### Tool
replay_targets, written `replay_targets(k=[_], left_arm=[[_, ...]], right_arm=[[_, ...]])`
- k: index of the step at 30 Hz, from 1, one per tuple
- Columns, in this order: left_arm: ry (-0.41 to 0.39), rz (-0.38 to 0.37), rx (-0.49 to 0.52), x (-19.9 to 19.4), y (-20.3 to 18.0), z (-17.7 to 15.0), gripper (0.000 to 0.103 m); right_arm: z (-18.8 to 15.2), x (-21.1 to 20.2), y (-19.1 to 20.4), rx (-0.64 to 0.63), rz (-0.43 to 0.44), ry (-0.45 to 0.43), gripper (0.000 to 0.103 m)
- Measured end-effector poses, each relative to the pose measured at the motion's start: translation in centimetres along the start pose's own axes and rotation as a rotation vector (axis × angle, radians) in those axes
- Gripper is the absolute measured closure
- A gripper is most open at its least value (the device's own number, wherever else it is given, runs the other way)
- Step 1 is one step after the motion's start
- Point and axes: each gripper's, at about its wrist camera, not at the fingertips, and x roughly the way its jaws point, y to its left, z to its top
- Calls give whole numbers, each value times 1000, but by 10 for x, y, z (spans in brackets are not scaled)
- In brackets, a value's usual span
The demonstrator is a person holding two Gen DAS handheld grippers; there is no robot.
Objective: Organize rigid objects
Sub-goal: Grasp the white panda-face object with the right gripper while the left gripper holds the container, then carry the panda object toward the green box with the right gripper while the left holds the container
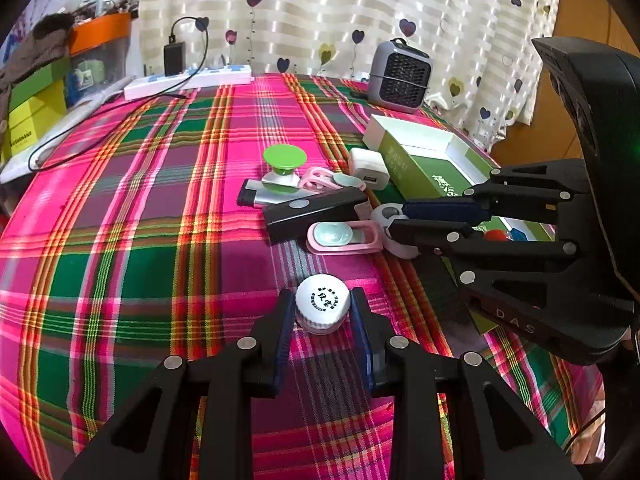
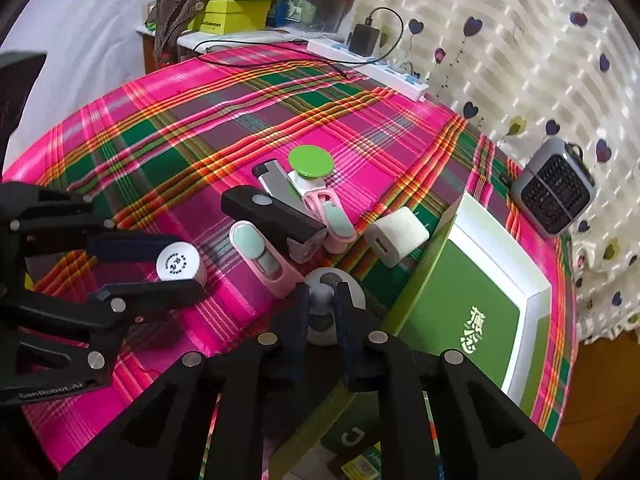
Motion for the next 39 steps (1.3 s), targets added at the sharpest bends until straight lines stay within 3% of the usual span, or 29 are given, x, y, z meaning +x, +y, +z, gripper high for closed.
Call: replay_targets(k=[3, 8, 9, 18, 20, 21, 30, 39], left_arm=[[2, -2, -2, 0, 0, 0, 76], [5, -5, -3, 1, 1, 0, 76], [5, -6, -4, 1, 1, 0, 76], [11, -14, -7, 3, 2, 0, 76], [13, -15, -6, 3, 2, 0, 76], [14, -16, -6, 3, 2, 0, 76], [-13, -6, 4, -3, 0, 0, 76], [-62, -20, 13, -19, -9, -3, 76]], right_arm=[[0, 0, 0, -7, 5, 6, 89], [-2, 2, 5, -53, 18, 32, 65], [-2, 3, 7, -64, 19, 37, 64], [1, 12, 11, -105, -39, 64, 65], [1, 12, 11, -110, -62, 62, 76], [1, 11, 10, -107, -67, 58, 76], [-4, 0, 3, -33, -23, 13, 76], [-18, -35, 7, 58, 39, -109, 76]])
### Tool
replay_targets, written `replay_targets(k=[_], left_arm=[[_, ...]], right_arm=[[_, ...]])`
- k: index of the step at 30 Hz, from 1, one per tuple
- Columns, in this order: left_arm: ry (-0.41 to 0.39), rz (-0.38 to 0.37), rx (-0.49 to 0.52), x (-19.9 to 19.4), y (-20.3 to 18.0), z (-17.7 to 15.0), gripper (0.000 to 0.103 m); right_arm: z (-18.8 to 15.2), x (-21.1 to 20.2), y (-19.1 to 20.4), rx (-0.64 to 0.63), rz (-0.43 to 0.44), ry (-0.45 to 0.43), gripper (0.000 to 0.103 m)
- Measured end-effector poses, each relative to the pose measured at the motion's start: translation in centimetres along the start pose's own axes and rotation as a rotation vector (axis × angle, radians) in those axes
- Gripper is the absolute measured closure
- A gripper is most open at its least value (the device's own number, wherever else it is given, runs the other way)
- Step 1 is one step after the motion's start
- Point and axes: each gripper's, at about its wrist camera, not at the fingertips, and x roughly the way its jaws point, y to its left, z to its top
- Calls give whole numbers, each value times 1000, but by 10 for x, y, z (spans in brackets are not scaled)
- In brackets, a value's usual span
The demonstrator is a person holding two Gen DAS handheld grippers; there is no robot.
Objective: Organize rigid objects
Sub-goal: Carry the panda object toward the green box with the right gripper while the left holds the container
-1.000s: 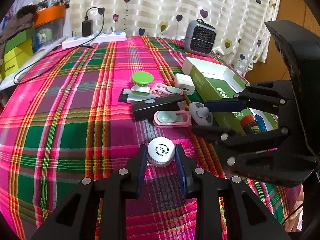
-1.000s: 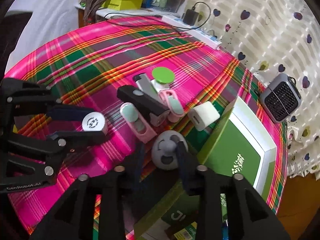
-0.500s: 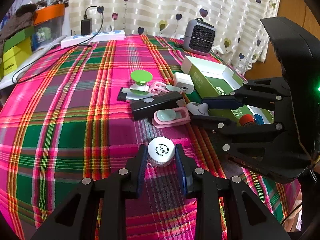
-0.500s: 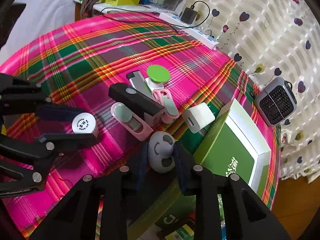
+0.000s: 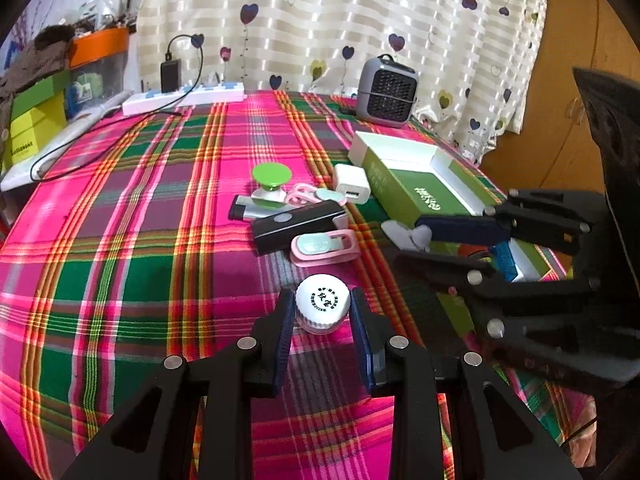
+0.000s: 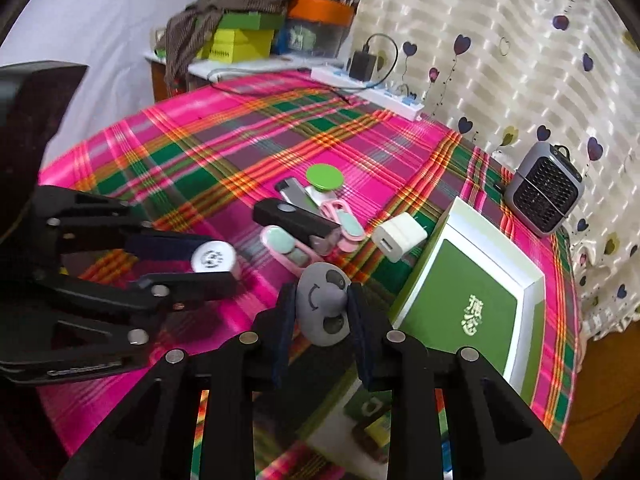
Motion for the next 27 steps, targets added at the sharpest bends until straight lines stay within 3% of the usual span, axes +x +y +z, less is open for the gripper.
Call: replay_targets(k=[11, 27], left_arm=[[-34, 11, 16, -16, -15, 0, 76], [-51, -1, 59, -25, -36, 2, 76]], right_arm=[[-13, -28, 10, 73, 33, -80, 76], [-29, -49, 0, 144, 23, -124, 76]])
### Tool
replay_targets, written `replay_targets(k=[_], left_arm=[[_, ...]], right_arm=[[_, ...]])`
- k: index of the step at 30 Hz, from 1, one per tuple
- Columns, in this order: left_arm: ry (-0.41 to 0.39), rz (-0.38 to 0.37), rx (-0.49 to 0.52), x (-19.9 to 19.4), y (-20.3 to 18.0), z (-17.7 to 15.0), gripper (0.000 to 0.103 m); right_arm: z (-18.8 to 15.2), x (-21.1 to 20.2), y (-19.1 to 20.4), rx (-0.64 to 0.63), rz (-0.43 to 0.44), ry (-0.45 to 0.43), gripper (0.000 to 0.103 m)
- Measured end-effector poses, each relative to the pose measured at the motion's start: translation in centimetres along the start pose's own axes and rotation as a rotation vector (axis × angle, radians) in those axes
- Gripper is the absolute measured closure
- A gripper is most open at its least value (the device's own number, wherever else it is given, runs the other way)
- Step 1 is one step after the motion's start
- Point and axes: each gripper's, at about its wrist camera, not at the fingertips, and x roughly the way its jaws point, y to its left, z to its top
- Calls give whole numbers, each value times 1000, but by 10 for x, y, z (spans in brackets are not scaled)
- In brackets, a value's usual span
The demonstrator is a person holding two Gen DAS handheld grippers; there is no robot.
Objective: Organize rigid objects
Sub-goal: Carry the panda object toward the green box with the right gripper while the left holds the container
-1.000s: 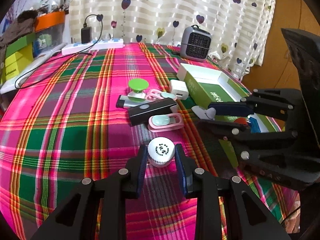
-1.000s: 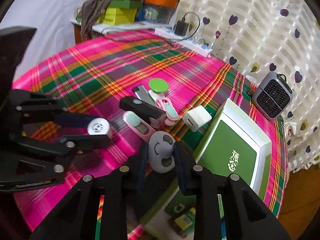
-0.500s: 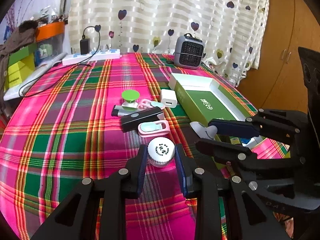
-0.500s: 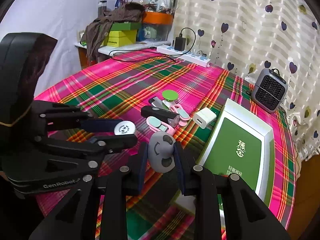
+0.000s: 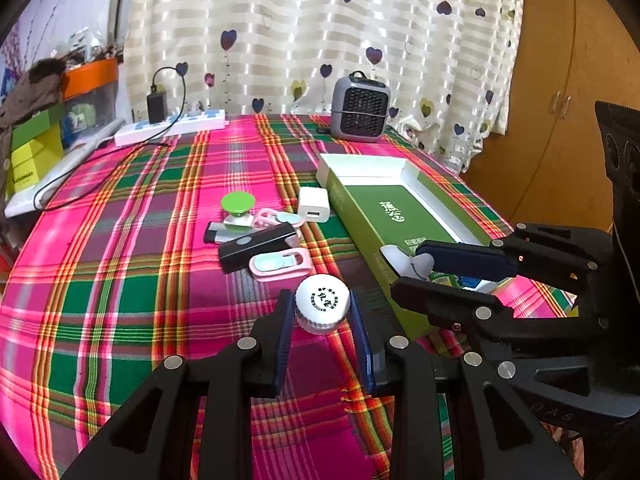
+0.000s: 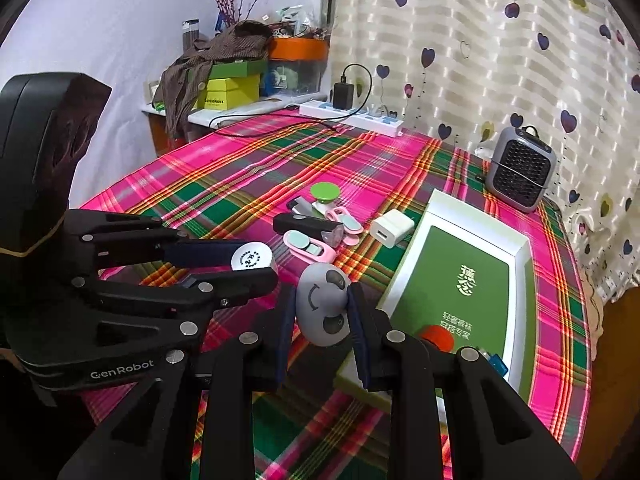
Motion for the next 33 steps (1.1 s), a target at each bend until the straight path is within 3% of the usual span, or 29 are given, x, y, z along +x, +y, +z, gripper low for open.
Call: replay_targets(k=[33], left_arm=[[-7, -42, 36, 4, -27, 10, 76]], right_arm=[[-10, -21, -20, 62, -34, -33, 76]])
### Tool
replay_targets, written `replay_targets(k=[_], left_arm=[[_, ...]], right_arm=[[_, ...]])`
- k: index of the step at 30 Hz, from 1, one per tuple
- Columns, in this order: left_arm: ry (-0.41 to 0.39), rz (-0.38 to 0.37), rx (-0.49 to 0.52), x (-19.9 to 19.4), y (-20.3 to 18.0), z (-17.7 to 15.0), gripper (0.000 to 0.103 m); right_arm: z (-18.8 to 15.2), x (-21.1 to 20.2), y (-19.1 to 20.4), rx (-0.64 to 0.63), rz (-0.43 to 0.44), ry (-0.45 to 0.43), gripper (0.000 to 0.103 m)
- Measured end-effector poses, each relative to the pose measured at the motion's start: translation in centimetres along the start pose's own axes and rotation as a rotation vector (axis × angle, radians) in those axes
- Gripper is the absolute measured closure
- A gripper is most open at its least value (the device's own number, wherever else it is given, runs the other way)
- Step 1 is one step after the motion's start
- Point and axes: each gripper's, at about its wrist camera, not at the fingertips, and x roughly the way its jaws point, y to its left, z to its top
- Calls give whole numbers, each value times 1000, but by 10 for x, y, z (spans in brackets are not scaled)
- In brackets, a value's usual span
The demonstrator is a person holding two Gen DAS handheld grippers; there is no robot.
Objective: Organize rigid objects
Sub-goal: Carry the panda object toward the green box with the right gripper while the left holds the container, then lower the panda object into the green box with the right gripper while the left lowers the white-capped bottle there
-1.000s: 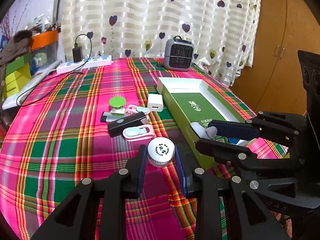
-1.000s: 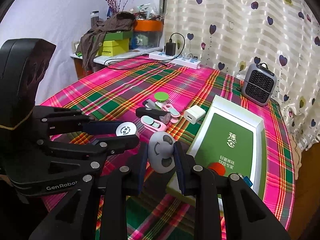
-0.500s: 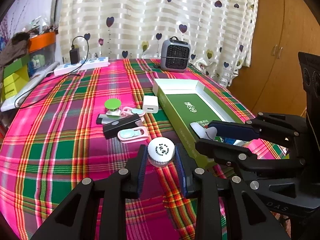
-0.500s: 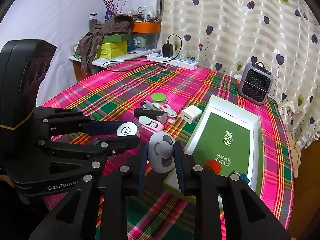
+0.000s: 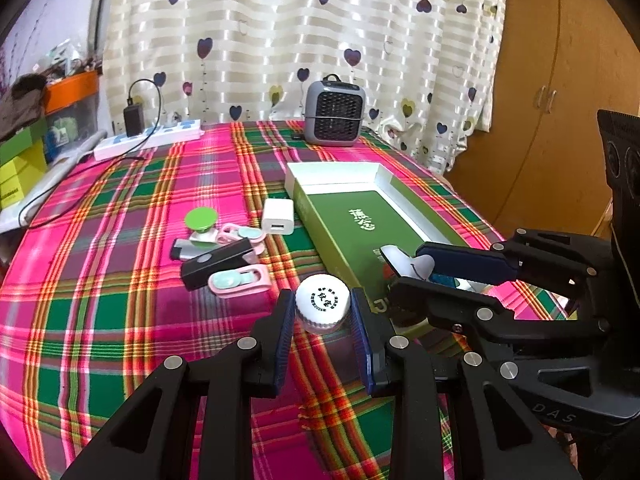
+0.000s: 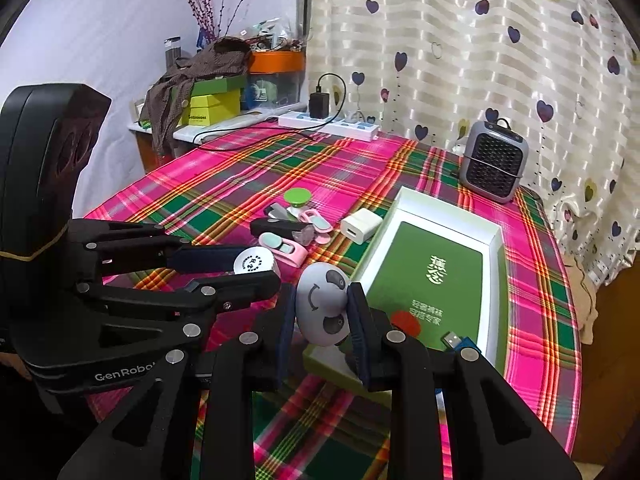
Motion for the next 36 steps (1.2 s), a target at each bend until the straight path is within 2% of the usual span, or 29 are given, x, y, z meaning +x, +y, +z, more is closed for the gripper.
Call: replay_targets(k=[36], left_arm=[[12, -89, 72, 33, -33, 16, 76]], right_arm=[[-24, -12, -68, 161, -94, -2, 76]])
